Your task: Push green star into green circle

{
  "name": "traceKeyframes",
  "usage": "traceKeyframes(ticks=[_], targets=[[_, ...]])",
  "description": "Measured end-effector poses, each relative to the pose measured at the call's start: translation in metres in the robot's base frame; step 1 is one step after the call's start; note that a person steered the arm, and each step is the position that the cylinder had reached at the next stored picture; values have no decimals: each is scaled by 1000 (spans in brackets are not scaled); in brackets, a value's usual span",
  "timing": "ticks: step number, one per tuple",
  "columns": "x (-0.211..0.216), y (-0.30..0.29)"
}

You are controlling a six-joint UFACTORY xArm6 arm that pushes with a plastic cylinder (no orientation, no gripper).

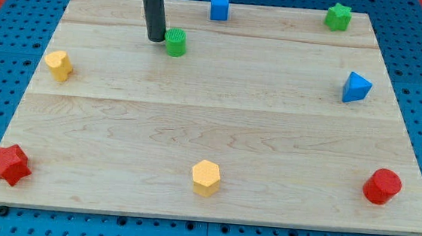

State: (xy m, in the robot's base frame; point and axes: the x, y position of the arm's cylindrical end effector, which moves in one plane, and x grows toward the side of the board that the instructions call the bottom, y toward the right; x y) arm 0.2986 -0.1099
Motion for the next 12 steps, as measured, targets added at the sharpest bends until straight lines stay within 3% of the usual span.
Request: traceKeyframes(ticks=[1,2,3,5,6,7,12], targets=[[-35,18],[-31,99],[1,193],[-20,424],[-51,455],[-105,434],[-105,308]])
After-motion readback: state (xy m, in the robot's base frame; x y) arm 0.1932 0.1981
